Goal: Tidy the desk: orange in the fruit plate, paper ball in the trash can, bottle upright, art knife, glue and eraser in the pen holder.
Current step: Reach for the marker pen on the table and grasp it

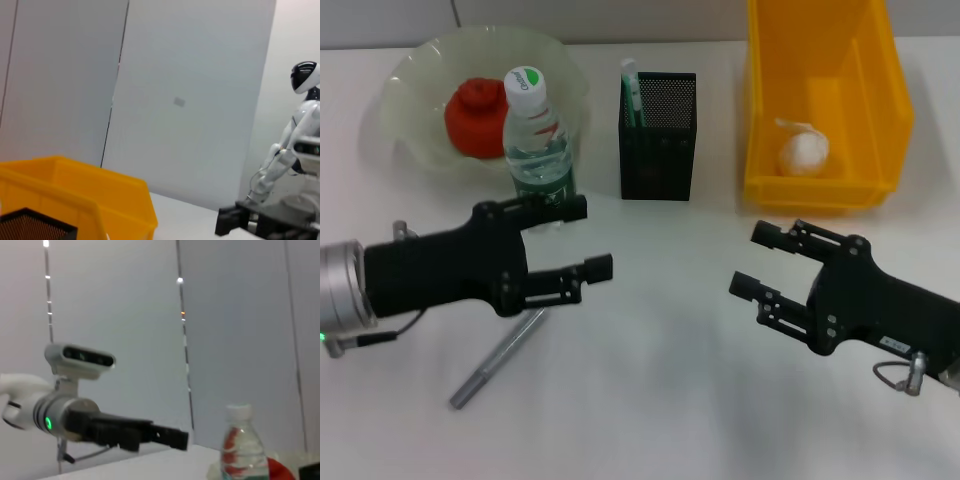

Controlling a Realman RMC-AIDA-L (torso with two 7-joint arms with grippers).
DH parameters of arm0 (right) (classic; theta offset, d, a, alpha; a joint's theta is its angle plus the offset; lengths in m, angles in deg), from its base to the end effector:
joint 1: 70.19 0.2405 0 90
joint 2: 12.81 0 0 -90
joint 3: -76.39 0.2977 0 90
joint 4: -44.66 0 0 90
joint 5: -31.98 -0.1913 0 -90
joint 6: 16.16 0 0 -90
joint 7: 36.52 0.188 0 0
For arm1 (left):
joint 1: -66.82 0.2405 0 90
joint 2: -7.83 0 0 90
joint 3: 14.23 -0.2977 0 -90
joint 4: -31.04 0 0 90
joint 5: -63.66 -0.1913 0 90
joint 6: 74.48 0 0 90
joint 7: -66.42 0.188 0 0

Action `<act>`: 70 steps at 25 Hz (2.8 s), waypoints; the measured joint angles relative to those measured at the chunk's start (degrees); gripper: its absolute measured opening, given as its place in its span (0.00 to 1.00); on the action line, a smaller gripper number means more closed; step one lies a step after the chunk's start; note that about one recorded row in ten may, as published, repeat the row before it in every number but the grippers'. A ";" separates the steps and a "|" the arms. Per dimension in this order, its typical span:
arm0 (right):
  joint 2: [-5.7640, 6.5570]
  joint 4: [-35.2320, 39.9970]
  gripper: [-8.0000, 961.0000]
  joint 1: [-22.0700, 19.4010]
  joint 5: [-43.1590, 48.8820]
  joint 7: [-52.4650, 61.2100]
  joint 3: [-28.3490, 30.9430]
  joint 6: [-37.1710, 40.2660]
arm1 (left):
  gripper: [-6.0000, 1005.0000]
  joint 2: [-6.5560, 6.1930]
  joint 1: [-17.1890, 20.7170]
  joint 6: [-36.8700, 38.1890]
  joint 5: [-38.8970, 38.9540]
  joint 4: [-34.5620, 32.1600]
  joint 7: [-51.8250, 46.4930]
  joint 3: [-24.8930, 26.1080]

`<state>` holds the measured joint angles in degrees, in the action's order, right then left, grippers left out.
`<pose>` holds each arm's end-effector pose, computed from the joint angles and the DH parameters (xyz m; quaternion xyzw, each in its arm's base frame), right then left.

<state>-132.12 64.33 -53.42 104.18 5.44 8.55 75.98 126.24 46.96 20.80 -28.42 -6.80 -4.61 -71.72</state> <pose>0.2697 0.2640 -0.0870 -0.8905 0.1100 0.3934 0.2001 -0.2540 0.2895 -0.0593 -0.9227 -0.1607 -0.3384 0.0914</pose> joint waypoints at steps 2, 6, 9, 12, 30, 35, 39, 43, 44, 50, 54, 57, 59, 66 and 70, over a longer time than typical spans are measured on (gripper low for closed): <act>0.01 -2.52 0.62 0.26 -0.01 -1.37 0.99 -0.16 | 0.79 -0.02 0.61 -0.71 -0.69 -5.91 -8.18 -0.79; -0.02 -5.27 0.62 0.45 -0.05 -3.55 2.37 -1.84 | 0.79 0.00 0.25 -2.64 -7.67 -17.41 -24.05 -2.09; -0.08 -5.67 0.62 0.54 -0.05 -3.66 2.46 -2.66 | 0.79 0.06 -0.01 -2.56 -9.43 -19.77 -26.83 -2.80; -0.04 -6.02 0.62 0.80 -0.05 -3.70 2.49 -2.92 | 0.79 0.10 -0.42 -2.50 -15.84 -30.46 -38.19 -7.60; -0.31 -7.75 0.62 3.32 -1.21 -3.14 2.59 -5.29 | 0.79 0.37 -2.38 1.32 -53.70 -64.87 -83.20 -34.84; -0.35 -8.43 0.62 3.87 -1.25 -3.11 3.04 -6.03 | 0.79 0.44 -3.11 2.45 -54.43 -64.91 -86.23 -37.15; -0.34 -8.84 0.62 4.12 -1.27 -3.25 3.06 -6.07 | 0.79 0.69 -3.31 1.40 -55.81 -63.35 -89.33 -39.01; -0.29 -8.93 0.62 3.91 -1.18 -3.59 2.88 -6.07 | 0.79 0.69 -4.58 0.16 -56.61 -59.48 -89.47 -39.39; -0.28 -8.94 0.62 3.82 -1.15 -3.60 2.88 -6.09 | 0.79 0.68 -5.00 -0.22 -56.91 -58.49 -89.48 -39.38; -0.35 -9.17 0.62 3.95 -1.33 -3.64 2.99 -7.98 | 0.79 0.69 -8.80 -2.33 -57.35 -52.47 -89.54 -39.28; -0.40 -10.11 0.62 4.70 -1.34 -3.64 2.99 -9.22 | 0.79 0.74 -11.13 -3.64 -57.36 -48.47 -89.49 -39.44; -0.44 -10.33 0.62 4.88 -1.39 -3.64 3.17 -9.33 | 0.79 0.76 -11.68 -4.42 -57.43 -46.95 -89.40 -39.45; -0.44 -10.46 0.62 4.98 -1.40 -3.64 3.58 -9.35 | 0.79 0.77 -12.29 -5.32 -57.51 -44.62 -89.11 -39.46; -0.43 -10.79 0.62 5.46 -1.40 -3.64 4.47 -9.50 | 0.79 0.77 -12.51 -6.20 -58.17 -43.62 -88.96 -39.46; -0.40 -10.80 0.62 5.88 -1.40 -3.57 4.47 -10.48 | 0.79 0.77 -13.16 -6.47 -59.54 -41.23 -88.95 -39.52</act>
<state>-132.52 53.53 -47.54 102.78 1.87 13.03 65.51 127.01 33.80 14.33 -87.96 -48.03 -93.56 -111.24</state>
